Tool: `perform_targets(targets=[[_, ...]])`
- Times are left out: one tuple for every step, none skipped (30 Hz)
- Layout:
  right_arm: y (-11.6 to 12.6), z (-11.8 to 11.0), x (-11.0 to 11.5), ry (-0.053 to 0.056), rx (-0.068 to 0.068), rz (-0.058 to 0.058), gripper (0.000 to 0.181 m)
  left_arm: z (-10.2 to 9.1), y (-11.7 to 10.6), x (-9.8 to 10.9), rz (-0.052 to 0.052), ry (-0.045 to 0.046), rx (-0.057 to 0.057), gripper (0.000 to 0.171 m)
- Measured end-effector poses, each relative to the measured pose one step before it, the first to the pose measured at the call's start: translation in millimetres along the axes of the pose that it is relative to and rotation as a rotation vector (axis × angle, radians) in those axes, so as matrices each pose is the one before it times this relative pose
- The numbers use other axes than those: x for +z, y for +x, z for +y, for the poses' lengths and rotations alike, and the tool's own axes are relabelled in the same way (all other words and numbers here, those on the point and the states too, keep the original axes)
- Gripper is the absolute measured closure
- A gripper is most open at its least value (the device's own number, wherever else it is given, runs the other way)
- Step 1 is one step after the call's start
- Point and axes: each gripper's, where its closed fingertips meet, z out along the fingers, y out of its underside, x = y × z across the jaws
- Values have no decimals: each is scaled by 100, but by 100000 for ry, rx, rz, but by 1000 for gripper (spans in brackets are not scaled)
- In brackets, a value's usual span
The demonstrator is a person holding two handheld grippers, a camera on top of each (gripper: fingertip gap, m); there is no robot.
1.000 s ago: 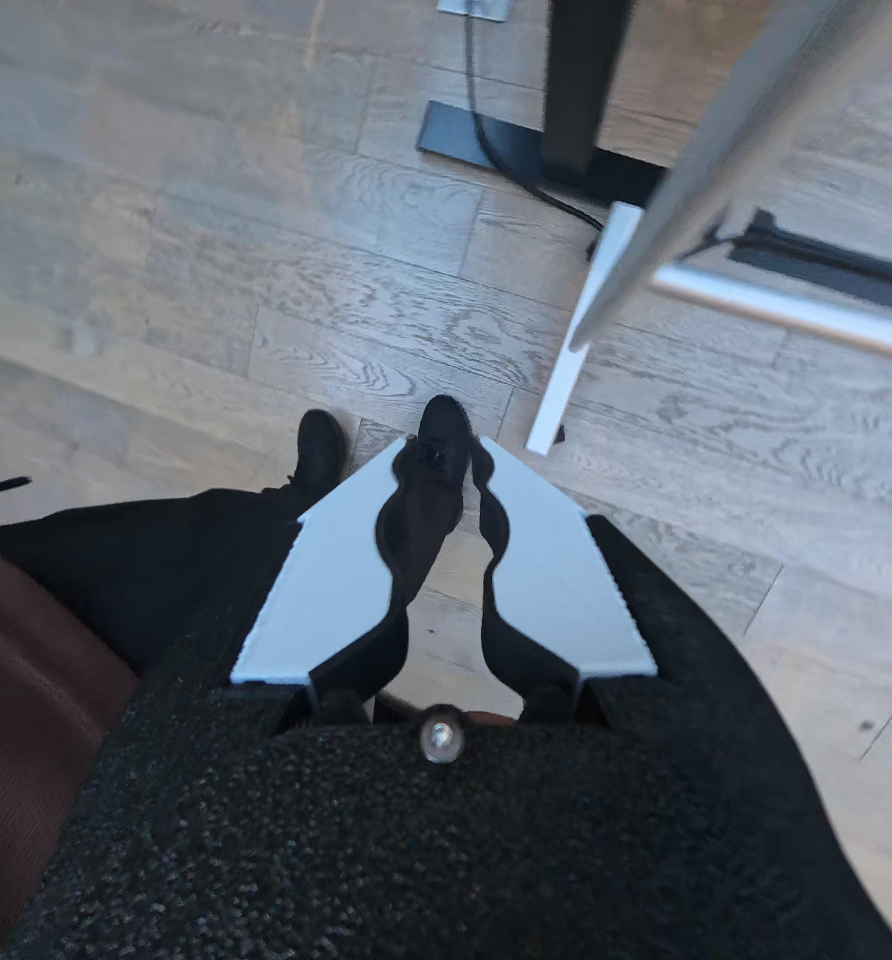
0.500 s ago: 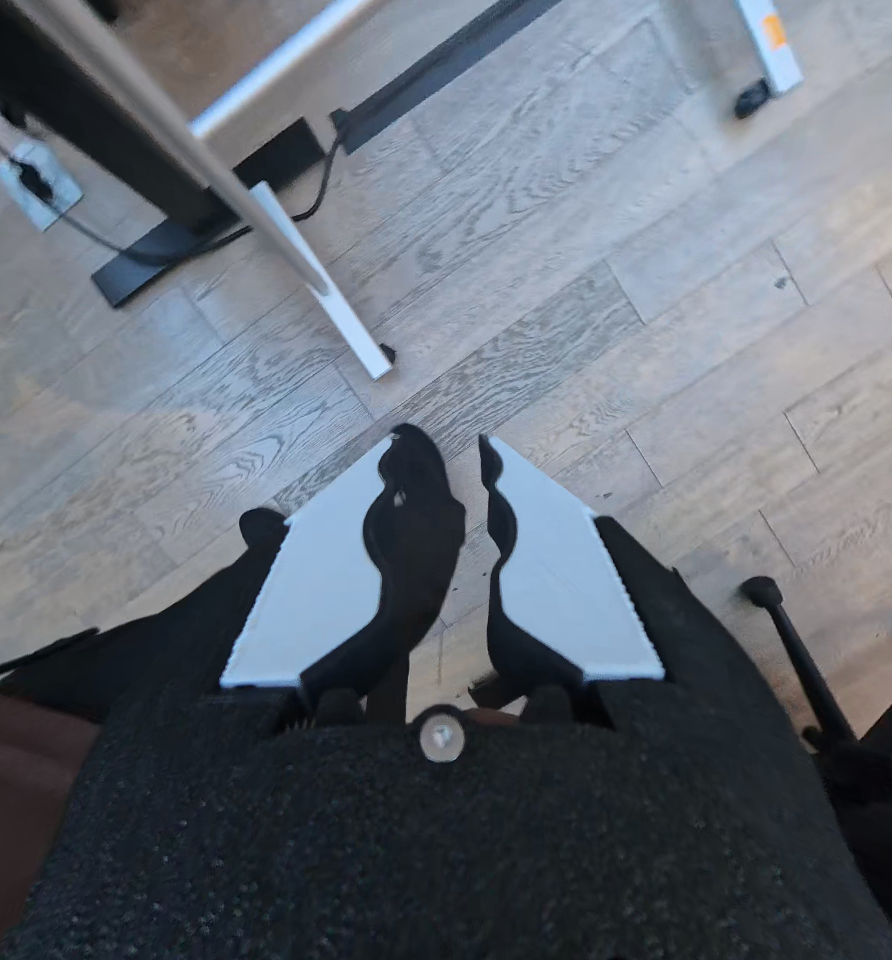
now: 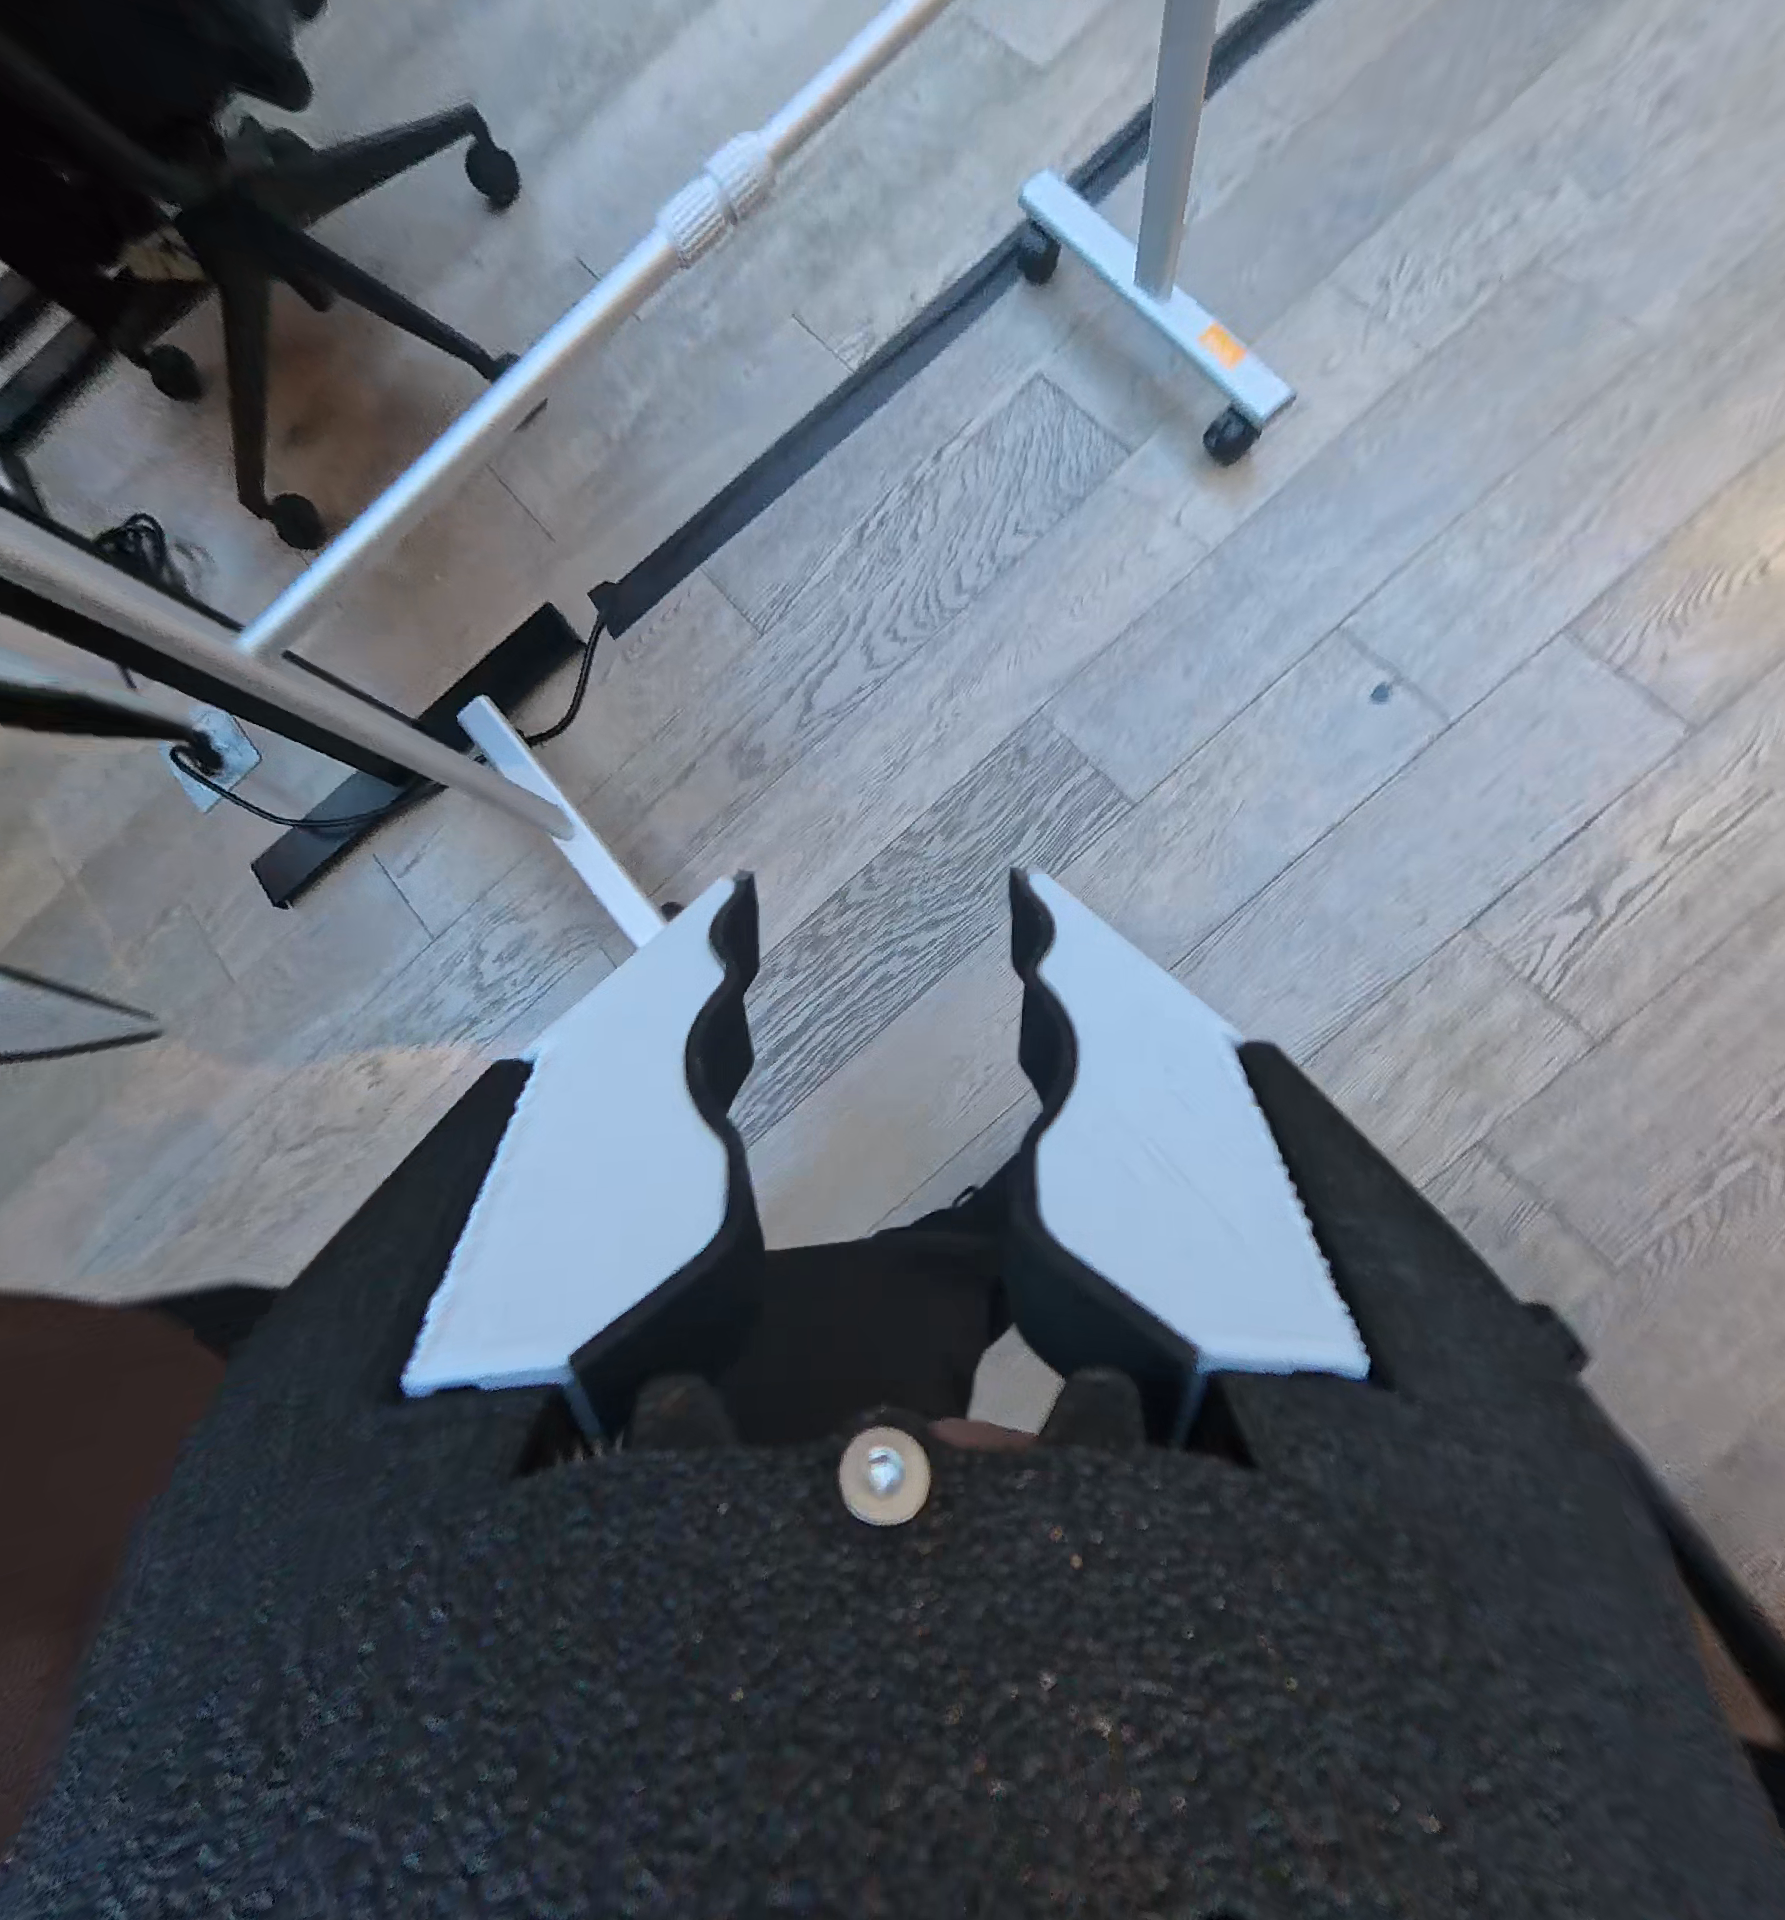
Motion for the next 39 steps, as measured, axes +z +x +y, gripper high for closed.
perform_targets(targets=[[1531, -616, -386, 115, -2212, -1317, 133, -1862, 234, 1415, 2352, -2265, 209, 102], [1560, -609, -465, -322, -2017, -565, 132, -1873, 204, 1206, 3391, -2611, 44, 101], [1507, -657, -521, -327, -1094, -403, 131, -1899, 24, 877, 3231, -2567, -231, 101], [1350, -752, -507, -85, 171, -1225, 130, -2099, -235, 747, 1905, -1711, -237, 101], [1288, -855, -466, 453, 1047, -1506, 129, -2277, -361, 563, 1464, -491, 450, 100], [1328, -905, -320, 914, 1166, -1071, 128, -2334, -493, 531, 1158, 366, 1539, 100], [1384, -923, -109, 1014, 656, -645, 127, -2185, -753, 743, 441, 302, 2239, 100], [1455, -882, 80, 979, 234, -312, 126, -1942, -931, 984, 95, -585, 2108, 100], [1534, -897, 192, 1071, 199, 44, 125, -1769, -1004, 1148, 905, -880, 1507, 100], [1581, -922, 321, 1002, 140, 207, 124, -1644, -969, 1214, 1752, -677, 960, 99], [1553, -870, 452, 504, 450, 38, 123, -1420, -1022, 1090, 1518, -816, -76, 99], [1401, -801, 549, -63, 1347, -1498, 122, -1566, -1053, 1214, 1965, -1040, -1106, 100], [1290, -777, 426, -340, 1980, -2858, 122, -1681, -1048, 1174, 2290, -420, -1572, 104], [1556, -806, 320, -216, 1547, -1151, 122, -1787, -976, 1179, 2763, 456, -1195, 108], [1895, -881, 495, -123, 256, 1326, 122, -1796, -997, 1232, 3332, 849, -532, 112], [2052, -826, 604, -746, -679, 1919, 122, -1735, -1219, 1291, 2847, 481, -22, 115], [2259, -689, 707, -1722, -232, 2619, 122, -1723, -1518, 1330, 1896, 308, 1, 115], [2410, -593, 762, -2424, 994, 3300, 122, -1682, -1623, 1279, 2387, -389, -233, 113], [2355, -565, 768, -2624, 2162, 2856, 122, -1734, -1574, 1123, 3131, -684, -475, 113], [2322, -577, 749, -2723, 3301, 2630, 122, -2027, -1739, 753, 3143, 115, -65, 113], [2278, -656, 664, -3073, 4201, 2692, 123, -2126, -1872, 341, 2411, -114, 445, 114], [2047, -880, 532, -3072, 4572, 2287, 124, -2193, -2071, -62, 920, -602, 683, 114], [1640, -1378, 499, -1894, 4157, 1426, 124, -2396, -2013, -516, 398, -41, 1186, 113], [1444, -1828, 520, -428, 2934, 994, 125, -2641, -1965, -948, 298, 1538, 2415, 113], [1389, -1971, 699, -207, 1664, 1288, 126, -2608, -2278, -801, -1445, 1996, 3189, 113], [1386, -1913, 868, -925, 1240, 1611, 127, -2263, -2725, -706, -2481, 817, 2452, 112], [1267, -2018, 952, -705, 1710, 1424, 126, -1921, -2687, -564, -1365, -724, 1248, 110], [1032, -2311, 1034, 709, 2207, 746, 127, -1858, -2619, -508, -855, -526, 376, 108], [733, -2528, 1173, 1634, 2205, -244, 127, -1888, -2658, -531, -1163, 600, 213, 108], [496, -2559, 1412, 1450, 1519, -1052, 129, -1901, -2678, -584, -1790, 1410, 456, 108], [423, -2475, 1747, 615, 396, -1153, 130, -1718, -2854, -423, -2405, 1454, 83, 108], [366, -2333, 2075, -253, -647, -976, 130, -1517, -2823, -284, -1944, 1344, -989, 108], [197, -2418, 2172, -721, -1324, -1298, 130, -1292, -2758, -86, -1214, 949, -1992, 108], [117, -2625, 2178, -693, -1566, -1844, 130, -1052, -2879, 7, -1521, 159, -2416, 109], [265, -2720, 2280, -392, -1752, -2473, 130, -872, -3008, 147, -1909, -540, -2420, 109], [202, -2829, 2371, -621, -2048, -3477, 131, -896, -2951, 227, -1671, -1125, -2584, 111], [313, -2904, 2417, -1054, -2661, -3728, 132, -749, -2815, 135, -1135, -968, -2983, 114], [523, -3139, 2385, -1059, -3391, -2916, 132, -840, -2797, 60, -1283, -300, -3289, 114], [745, -3369, 2253, -787, -3711, -1921, 133, -956, -2873, -121, -2493, 168, -3371, 115]])
